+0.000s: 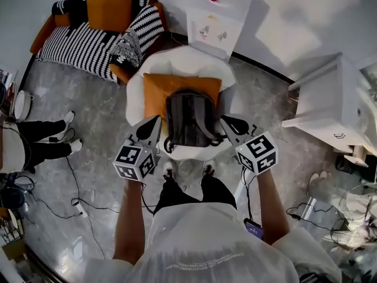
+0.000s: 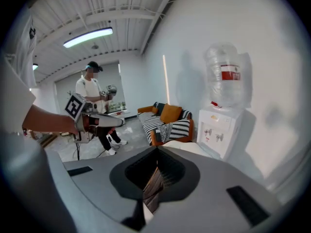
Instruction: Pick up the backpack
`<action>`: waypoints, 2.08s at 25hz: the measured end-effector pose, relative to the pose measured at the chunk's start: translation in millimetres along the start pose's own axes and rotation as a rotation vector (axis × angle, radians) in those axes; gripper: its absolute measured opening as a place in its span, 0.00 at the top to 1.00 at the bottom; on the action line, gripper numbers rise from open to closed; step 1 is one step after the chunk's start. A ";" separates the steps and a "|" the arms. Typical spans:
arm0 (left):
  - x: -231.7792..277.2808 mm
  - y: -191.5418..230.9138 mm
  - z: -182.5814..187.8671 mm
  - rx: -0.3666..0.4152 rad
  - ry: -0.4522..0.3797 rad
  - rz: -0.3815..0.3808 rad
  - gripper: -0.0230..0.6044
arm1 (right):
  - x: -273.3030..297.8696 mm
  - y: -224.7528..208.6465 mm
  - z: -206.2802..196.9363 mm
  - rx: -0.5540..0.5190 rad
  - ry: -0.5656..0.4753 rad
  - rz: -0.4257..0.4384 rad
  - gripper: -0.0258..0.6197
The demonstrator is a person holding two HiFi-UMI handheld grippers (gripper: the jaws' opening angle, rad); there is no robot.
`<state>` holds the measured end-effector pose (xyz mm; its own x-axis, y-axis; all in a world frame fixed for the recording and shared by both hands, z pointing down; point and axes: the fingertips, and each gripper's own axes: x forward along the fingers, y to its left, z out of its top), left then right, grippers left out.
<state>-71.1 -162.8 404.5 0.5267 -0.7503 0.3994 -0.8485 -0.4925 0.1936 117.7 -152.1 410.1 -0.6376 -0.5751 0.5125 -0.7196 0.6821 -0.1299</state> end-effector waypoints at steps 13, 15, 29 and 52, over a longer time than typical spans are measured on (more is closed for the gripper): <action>26.6 52.7 -24.0 -0.099 0.028 -0.135 0.92 | 55.4 17.6 -9.1 0.138 -0.010 0.006 0.96; 29.4 55.0 -30.3 -0.121 0.018 -0.166 0.92 | 61.9 21.2 -11.3 0.178 -0.014 0.029 0.96; 63.7 87.9 -95.8 -0.145 0.078 -0.095 0.92 | 101.9 -5.2 -63.0 0.279 0.010 -0.002 0.96; 128.7 111.4 -209.8 -0.164 0.307 -0.046 0.91 | 160.0 -39.1 -168.9 0.384 0.161 -0.074 0.91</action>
<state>-108.7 -221.7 665.5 0.5461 -0.5490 0.6328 -0.8341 -0.4269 0.3494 90.3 -194.5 640.5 -0.5512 -0.5176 0.6544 -0.8315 0.4062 -0.3790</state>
